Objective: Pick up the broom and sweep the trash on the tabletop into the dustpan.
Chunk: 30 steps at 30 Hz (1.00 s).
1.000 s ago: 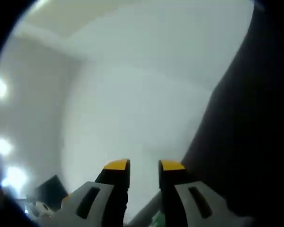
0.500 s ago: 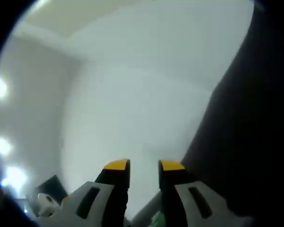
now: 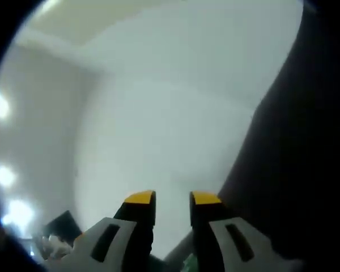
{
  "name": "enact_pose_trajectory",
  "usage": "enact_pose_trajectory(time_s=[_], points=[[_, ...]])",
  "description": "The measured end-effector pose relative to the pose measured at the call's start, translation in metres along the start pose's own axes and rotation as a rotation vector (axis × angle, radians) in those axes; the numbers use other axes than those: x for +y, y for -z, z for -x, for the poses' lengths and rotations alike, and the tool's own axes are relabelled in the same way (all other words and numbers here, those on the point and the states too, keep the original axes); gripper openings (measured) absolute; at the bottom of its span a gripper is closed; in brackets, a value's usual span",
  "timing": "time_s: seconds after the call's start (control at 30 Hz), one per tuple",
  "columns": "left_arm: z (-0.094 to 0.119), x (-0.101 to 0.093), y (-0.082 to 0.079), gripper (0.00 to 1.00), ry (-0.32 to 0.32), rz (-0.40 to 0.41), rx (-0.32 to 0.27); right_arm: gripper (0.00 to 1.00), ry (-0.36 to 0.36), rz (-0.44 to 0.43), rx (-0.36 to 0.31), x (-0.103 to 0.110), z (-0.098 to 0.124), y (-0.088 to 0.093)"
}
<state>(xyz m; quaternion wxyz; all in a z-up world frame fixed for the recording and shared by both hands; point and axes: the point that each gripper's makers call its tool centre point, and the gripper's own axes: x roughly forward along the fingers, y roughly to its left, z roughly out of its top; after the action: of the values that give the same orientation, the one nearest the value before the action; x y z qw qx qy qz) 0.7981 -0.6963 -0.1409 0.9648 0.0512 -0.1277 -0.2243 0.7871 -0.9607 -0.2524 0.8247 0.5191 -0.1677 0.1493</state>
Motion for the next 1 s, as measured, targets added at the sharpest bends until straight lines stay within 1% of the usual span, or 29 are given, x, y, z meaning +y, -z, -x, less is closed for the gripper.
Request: enact_pose_trajectory(time_s=[0.03, 0.07, 0.13, 0.17, 0.2, 0.23, 0.27, 0.3, 0.37, 0.4, 0.43, 0.5, 0.53, 0.6, 0.63, 0.67, 0.7, 0.73, 0.77, 0.8, 0.83, 0.87, 0.9, 0.93, 0.97, 1.0], points=[[0.003, 0.009, 0.008, 0.04, -0.019, 0.001, 0.028, 0.26, 0.001, 0.0, 0.0, 0.0, 0.0, 0.0], [0.006, 0.016, 0.015, 0.05, -0.033, 0.015, 0.045, 0.26, 0.001, 0.0, -0.001, 0.0, 0.0, 0.0], [0.014, 0.03, 0.028, 0.05, -0.055, 0.059, 0.071, 0.26, 0.0, -0.002, -0.001, 0.001, 0.001, 0.0], [0.018, 0.037, 0.037, 0.05, -0.069, 0.06, 0.096, 0.26, -0.001, -0.002, 0.001, 0.002, 0.001, 0.001], [0.022, 0.041, 0.045, 0.05, -0.07, 0.06, 0.12, 0.26, 0.0, -0.002, 0.001, 0.002, 0.001, 0.001], [0.024, 0.044, 0.038, 0.05, -0.058, 0.096, 0.075, 0.26, 0.001, -0.001, 0.002, 0.001, 0.001, 0.001], [0.028, 0.048, 0.039, 0.05, -0.051, 0.151, 0.094, 0.26, 0.002, 0.001, 0.003, 0.001, 0.001, 0.002], [0.03, 0.054, 0.038, 0.05, -0.05, 0.129, 0.103, 0.26, 0.003, 0.001, 0.003, 0.002, 0.002, 0.002], [0.034, 0.068, 0.041, 0.06, -0.061, 0.071, 0.176, 0.26, 0.002, 0.002, 0.003, 0.002, 0.002, 0.002], [0.036, 0.072, 0.043, 0.06, -0.046, 0.069, 0.215, 0.26, 0.002, 0.002, 0.002, 0.003, 0.003, 0.002], [0.036, 0.073, 0.042, 0.07, -0.038, 0.082, 0.217, 0.26, 0.003, 0.002, 0.003, 0.003, 0.003, 0.002], [0.038, 0.073, 0.045, 0.07, 0.005, 0.12, 0.249, 0.26, 0.003, 0.003, 0.003, 0.003, 0.003, 0.003], [0.039, 0.073, 0.045, 0.06, 0.021, 0.129, 0.254, 0.26, 0.004, 0.003, 0.003, 0.003, 0.003, 0.003], [0.041, 0.075, 0.044, 0.07, 0.01, 0.127, 0.259, 0.26, 0.006, 0.004, 0.003, 0.003, 0.003, 0.003], [0.042, 0.077, 0.046, 0.08, -0.001, 0.104, 0.27, 0.26, 0.007, 0.004, 0.003, 0.003, 0.003, 0.003], [0.041, 0.079, 0.05, 0.08, -0.011, 0.072, 0.291, 0.26, 0.007, 0.005, 0.004, 0.003, 0.003, 0.003], [0.041, 0.078, 0.057, 0.09, -0.003, 0.056, 0.322, 0.26, 0.007, 0.005, 0.005, 0.003, 0.003, 0.003], [0.04, 0.072, 0.064, 0.09, 0.026, 0.046, 0.351, 0.26, 0.008, 0.005, 0.005, 0.003, 0.004, 0.004], [0.038, 0.067, 0.07, 0.09, 0.049, 0.056, 0.371, 0.26, 0.008, 0.005, 0.006, 0.003, 0.003, 0.003], [0.036, 0.06, 0.074, 0.11, 0.071, 0.084, 0.371, 0.26, 0.009, 0.005, 0.007, 0.002, 0.003, 0.003], [0.034, 0.057, 0.075, 0.09, 0.083, 0.105, 0.362, 0.26, 0.009, 0.005, 0.009, 0.002, 0.003, 0.004], [0.033, 0.054, 0.076, 0.07, 0.096, 0.135, 0.347, 0.26, 0.01, 0.006, 0.01, 0.002, 0.003, 0.004], [0.028, 0.053, 0.075, 0.07, 0.103, 0.173, 0.321, 0.26, 0.011, 0.006, 0.011, 0.002, 0.003, 0.004], [0.026, 0.052, 0.08, 0.07, 0.108, 0.2, 0.328, 0.26, 0.011, 0.007, 0.011, 0.002, 0.003, 0.004], [0.025, 0.05, 0.088, 0.06, 0.123, 0.203, 0.358, 0.26, 0.012, 0.008, 0.012, 0.002, 0.003, 0.004], [0.022, 0.047, 0.088, 0.04, 0.14, 0.214, 0.345, 0.26, 0.012, 0.008, 0.013, 0.002, 0.003, 0.004]])
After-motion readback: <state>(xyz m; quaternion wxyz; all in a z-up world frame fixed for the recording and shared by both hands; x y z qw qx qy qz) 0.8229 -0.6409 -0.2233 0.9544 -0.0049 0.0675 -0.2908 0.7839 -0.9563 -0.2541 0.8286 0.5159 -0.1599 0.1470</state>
